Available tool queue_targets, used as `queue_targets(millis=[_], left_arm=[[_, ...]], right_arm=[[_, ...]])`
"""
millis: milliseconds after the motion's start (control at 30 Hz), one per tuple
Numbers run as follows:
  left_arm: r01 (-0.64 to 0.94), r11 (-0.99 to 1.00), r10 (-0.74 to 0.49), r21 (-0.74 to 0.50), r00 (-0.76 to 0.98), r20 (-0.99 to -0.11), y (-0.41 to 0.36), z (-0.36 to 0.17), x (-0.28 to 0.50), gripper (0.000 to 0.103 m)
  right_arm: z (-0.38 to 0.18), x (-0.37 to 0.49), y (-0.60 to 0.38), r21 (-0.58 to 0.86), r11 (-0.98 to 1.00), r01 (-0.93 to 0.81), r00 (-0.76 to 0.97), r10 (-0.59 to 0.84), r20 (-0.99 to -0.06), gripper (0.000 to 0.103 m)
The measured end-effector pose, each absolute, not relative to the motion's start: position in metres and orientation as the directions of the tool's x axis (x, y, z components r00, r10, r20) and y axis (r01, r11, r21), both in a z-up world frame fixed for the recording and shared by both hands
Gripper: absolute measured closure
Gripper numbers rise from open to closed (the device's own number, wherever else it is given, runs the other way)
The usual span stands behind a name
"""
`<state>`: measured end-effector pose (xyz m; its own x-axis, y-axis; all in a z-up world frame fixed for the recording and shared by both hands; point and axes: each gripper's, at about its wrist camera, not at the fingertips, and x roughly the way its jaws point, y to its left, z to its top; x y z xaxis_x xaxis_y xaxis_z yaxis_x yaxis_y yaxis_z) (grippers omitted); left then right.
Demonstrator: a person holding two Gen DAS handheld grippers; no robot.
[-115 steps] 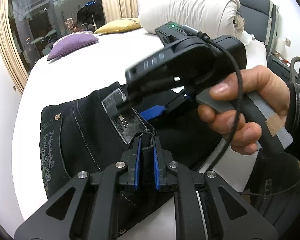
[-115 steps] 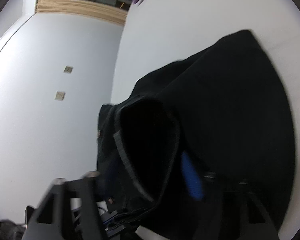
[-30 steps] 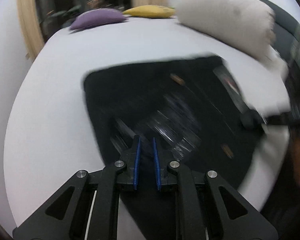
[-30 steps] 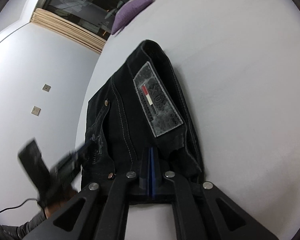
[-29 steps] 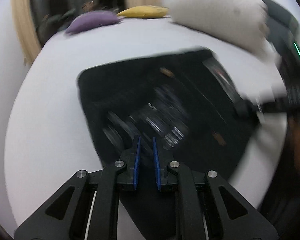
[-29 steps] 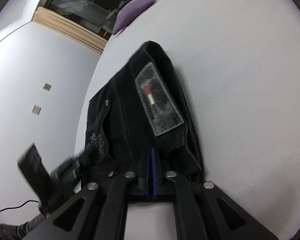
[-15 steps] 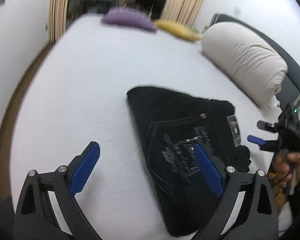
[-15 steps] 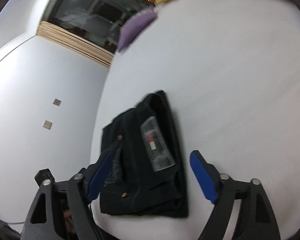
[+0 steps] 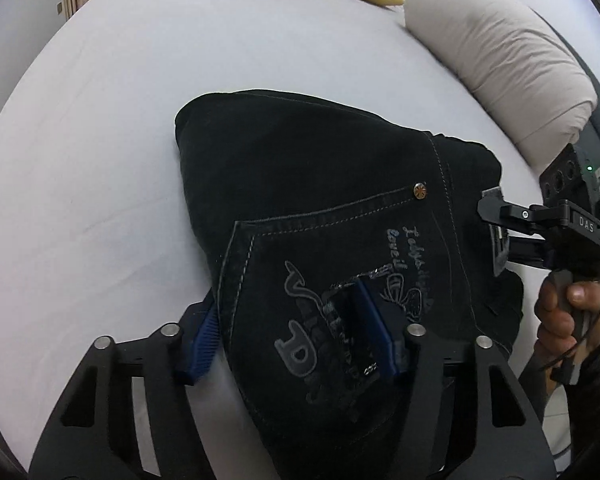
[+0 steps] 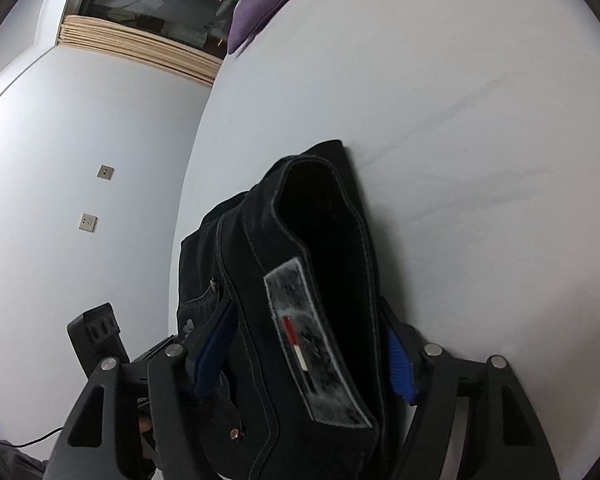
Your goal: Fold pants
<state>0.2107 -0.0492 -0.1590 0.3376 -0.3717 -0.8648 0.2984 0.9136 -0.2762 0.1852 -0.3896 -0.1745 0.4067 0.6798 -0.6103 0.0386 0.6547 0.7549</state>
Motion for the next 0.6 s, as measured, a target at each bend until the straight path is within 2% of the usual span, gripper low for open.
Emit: queue_targets(millis=[33, 67, 167, 433, 600], left_arm=[[0.297, 0.916, -0.366, -0.271, 0.337, -0.867, -0.05, -0.159, 0.212, 0.047], [0.301, 0.918, -0.356, -0.258, 0.341, -0.87, -0.051, -0.159, 0.21, 0.049], [0.312, 0.921, -0.34, -0.234, 0.349, -0.873, -0.053, -0.158, 0.209, 0.051], [0.326, 0.92, -0.331, -0.217, 0.352, -0.875, -0.053, -0.152, 0.204, 0.062], [0.33, 0.918, -0.337, -0.22, 0.358, -0.871, -0.048, -0.148, 0.205, 0.075]], right_arm=[[-0.175, 0.185, -0.389, 0.739, 0.672, 0.045, 0.404, 0.665, -0.629, 0.046], [-0.176, 0.183, -0.39, 0.728, 0.684, 0.052, 0.403, 0.653, -0.642, 0.055], [-0.179, 0.178, -0.391, 0.727, 0.684, 0.064, 0.408, 0.647, -0.644, 0.064], [-0.164, 0.176, -0.375, 0.611, 0.79, 0.05, 0.417, 0.54, -0.731, 0.072], [-0.144, 0.168, -0.358, 0.492, 0.87, 0.002, 0.449, 0.439, -0.778, 0.078]])
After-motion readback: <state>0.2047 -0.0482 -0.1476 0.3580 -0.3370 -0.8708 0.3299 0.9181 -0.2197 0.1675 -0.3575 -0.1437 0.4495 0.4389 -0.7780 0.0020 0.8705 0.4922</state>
